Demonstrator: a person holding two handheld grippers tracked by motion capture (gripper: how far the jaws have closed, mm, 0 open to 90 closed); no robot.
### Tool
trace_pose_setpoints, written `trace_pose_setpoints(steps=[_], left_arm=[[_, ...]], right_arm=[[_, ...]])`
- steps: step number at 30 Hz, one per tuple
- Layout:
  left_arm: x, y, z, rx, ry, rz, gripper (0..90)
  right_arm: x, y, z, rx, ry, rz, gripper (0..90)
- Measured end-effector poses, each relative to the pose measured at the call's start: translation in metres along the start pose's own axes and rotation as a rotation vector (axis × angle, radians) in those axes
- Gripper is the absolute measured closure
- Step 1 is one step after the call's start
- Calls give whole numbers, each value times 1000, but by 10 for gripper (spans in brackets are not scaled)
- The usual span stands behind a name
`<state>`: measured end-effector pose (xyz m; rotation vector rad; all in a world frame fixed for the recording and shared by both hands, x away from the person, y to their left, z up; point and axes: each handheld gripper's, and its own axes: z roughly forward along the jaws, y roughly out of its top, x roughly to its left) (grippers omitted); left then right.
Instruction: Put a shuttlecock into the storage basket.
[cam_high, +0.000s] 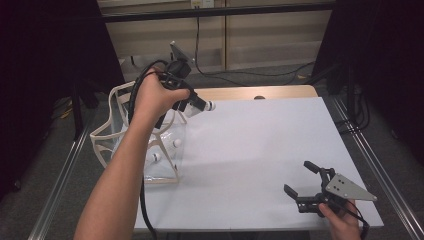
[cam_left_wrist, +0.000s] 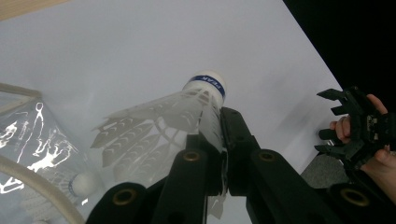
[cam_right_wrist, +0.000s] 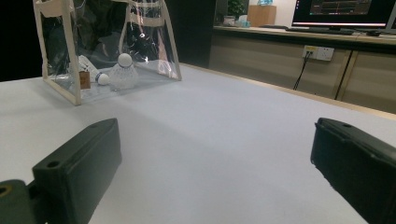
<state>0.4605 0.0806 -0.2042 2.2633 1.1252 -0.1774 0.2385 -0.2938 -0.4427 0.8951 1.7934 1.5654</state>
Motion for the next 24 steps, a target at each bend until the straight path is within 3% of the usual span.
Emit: trace_pose_setpoints(steps=[24], left_arm=[[6, -3, -21, -2, 3, -9, 880]], right_arm=[[0, 0, 0, 0, -2, 0, 14]])
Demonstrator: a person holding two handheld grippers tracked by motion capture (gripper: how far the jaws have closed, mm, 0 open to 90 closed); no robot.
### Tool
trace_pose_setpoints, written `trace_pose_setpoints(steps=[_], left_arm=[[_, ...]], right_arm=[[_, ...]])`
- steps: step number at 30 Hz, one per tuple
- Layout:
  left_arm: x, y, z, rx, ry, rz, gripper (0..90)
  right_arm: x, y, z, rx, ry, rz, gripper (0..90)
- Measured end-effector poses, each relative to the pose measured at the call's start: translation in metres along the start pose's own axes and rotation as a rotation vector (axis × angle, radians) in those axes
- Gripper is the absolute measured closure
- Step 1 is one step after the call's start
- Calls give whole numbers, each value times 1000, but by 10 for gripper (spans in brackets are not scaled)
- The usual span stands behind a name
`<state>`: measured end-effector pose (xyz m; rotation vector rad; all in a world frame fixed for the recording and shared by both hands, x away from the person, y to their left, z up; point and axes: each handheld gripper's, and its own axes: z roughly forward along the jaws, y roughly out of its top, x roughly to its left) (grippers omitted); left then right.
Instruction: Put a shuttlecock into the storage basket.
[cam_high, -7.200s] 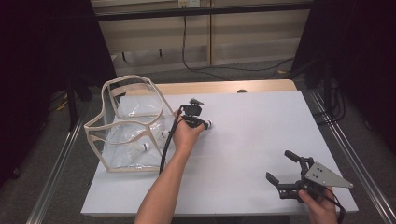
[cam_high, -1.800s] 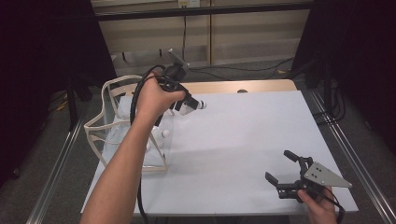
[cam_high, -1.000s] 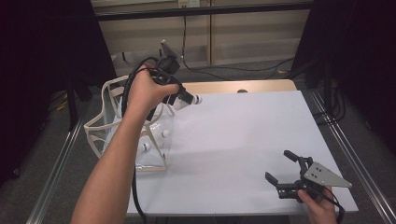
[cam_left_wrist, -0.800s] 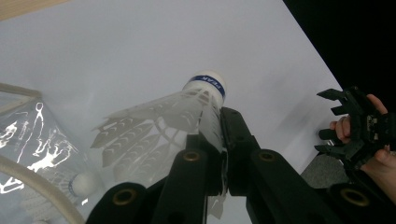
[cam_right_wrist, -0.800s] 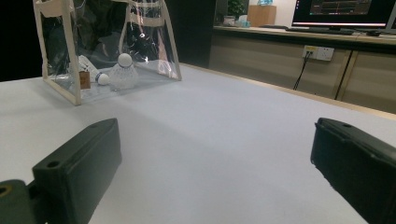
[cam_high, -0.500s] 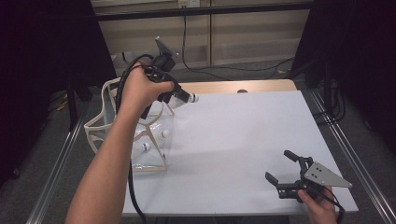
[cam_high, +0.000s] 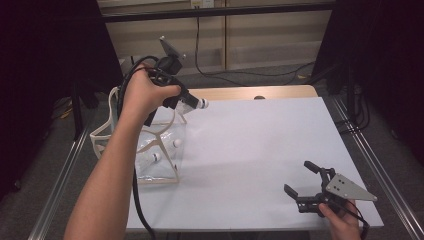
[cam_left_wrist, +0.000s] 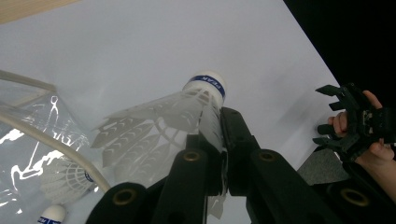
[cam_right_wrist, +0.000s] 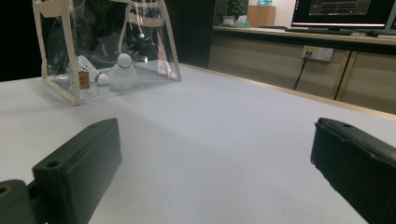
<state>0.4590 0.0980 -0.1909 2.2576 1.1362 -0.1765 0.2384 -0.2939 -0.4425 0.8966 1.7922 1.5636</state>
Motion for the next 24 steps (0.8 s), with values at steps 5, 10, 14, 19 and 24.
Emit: trace_pose_setpoints(steps=[5, 10, 14, 19, 24], left_arm=[[1, -1, -2, 4, 2, -2, 880], [3, -2, -5, 6, 3, -5, 880], [5, -3, -7, 1, 7, -6, 881], [7, -3, -9, 4, 5, -8, 880], [8, -4, -12, 6, 4, -2, 880]], right_arm=[[0, 0, 0, 2, 2, 0, 14], [0, 0, 0, 2, -1, 1, 14], [0, 0, 0, 3, 2, -1, 14], [0, 0, 0, 3, 2, -1, 14], [0, 0, 0, 1, 4, -1, 14]])
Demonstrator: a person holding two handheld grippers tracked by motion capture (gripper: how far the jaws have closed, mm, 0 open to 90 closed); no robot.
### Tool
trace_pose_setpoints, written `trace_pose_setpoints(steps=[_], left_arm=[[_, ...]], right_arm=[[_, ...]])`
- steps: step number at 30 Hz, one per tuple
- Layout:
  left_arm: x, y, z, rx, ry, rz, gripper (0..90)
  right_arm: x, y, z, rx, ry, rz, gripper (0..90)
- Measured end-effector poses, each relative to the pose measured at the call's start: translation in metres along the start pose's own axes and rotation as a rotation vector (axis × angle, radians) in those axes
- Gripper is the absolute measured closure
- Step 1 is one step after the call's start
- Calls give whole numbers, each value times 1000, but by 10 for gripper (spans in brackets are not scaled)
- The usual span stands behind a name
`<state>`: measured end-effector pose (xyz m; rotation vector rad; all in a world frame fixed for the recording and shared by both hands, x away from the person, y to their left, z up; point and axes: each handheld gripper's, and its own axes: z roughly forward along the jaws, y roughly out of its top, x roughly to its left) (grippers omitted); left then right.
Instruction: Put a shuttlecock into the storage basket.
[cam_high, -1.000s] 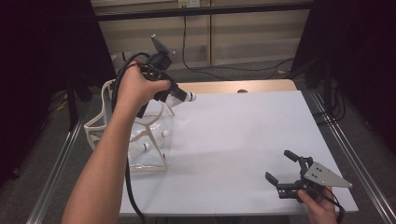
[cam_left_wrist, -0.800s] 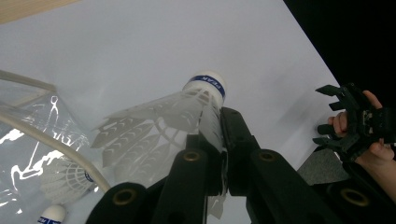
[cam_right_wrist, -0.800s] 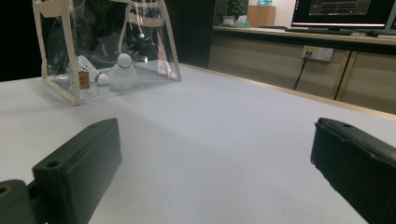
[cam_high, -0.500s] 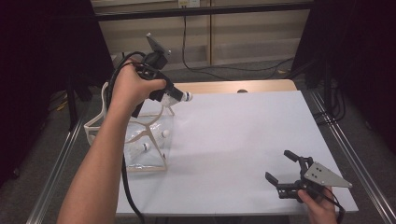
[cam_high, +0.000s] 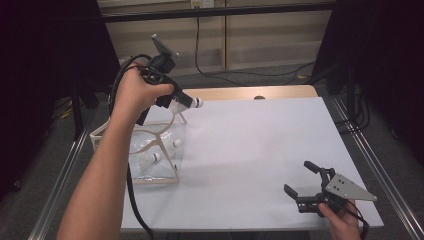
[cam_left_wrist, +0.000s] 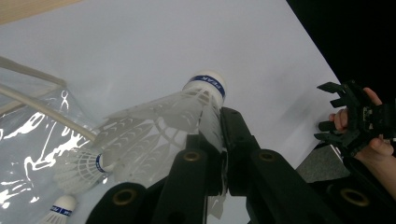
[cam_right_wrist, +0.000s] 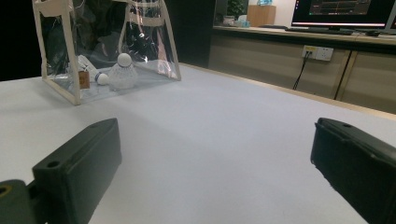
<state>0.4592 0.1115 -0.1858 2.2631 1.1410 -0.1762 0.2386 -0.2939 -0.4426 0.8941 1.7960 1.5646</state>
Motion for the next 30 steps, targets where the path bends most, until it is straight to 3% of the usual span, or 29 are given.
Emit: trace_pose_setpoints(steps=[30], left_arm=[[9, -6, -14, 1, 19, -9, 880]], right_arm=[[0, 0, 0, 2, -2, 0, 14]])
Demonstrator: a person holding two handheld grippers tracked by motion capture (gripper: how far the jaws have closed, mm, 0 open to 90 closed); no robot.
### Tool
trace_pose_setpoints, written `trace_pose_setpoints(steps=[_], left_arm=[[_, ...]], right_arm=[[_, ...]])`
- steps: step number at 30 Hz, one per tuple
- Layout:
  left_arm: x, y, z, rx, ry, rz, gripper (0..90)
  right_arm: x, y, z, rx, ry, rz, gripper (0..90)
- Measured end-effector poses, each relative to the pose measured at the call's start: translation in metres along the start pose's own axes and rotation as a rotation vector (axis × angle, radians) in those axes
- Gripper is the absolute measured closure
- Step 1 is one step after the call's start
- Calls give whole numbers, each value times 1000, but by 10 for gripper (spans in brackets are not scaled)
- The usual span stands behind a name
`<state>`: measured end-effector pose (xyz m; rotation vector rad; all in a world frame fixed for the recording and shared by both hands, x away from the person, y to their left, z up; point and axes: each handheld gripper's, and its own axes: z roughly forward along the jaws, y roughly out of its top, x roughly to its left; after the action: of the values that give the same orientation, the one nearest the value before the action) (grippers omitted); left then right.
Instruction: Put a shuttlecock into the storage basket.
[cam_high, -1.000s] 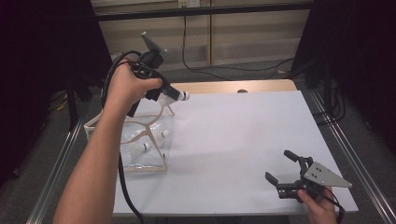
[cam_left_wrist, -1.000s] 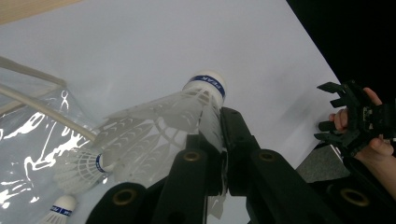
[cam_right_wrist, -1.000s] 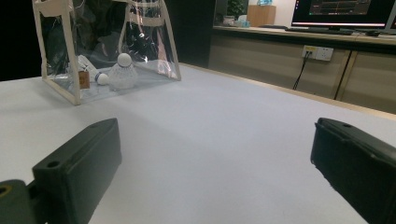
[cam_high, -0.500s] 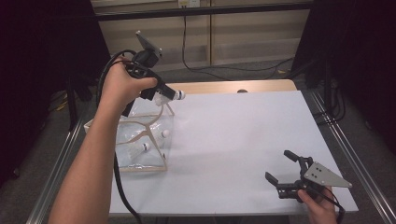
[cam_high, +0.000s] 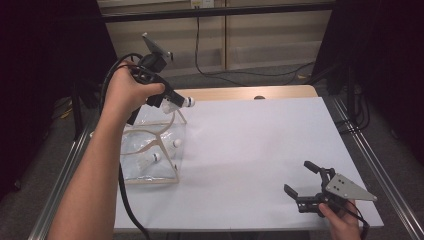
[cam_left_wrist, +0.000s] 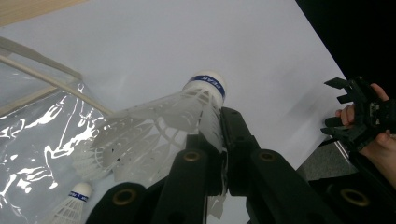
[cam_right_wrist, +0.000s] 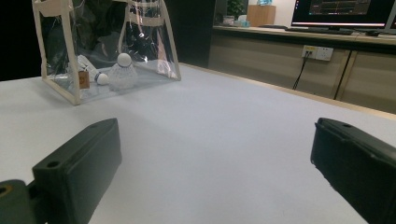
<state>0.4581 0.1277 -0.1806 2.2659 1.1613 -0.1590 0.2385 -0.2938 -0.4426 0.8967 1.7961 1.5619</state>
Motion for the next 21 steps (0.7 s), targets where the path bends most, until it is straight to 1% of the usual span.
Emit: trace_pose_setpoints(steps=[3, 4, 5, 8, 10, 13, 16, 21], left_arm=[[1, -1, -1, -1, -1, 5, 880], [1, 0, -2, 6, -3, 7, 880], [1, -1, -1, -5, 3, -6, 880], [3, -1, -3, 0, 0, 3, 881], [3, -2, -4, -3, 3, -6, 880], [5, -2, -5, -3, 3, 0, 880], [5, -3, -6, -9, 7, -8, 880], [6, -3, -7, -9, 12, 0, 880]], right_arm=[[0, 0, 0, -1, 0, -1, 14], [0, 0, 0, -1, 0, -4, 14], [0, 0, 0, 0, 0, -1, 14], [0, 0, 0, -2, -1, -3, 14], [0, 0, 0, -3, -2, 1, 14], [0, 0, 0, 0, 0, -1, 14], [0, 0, 0, 0, 0, -1, 14], [0, 0, 0, -1, -1, -4, 14]])
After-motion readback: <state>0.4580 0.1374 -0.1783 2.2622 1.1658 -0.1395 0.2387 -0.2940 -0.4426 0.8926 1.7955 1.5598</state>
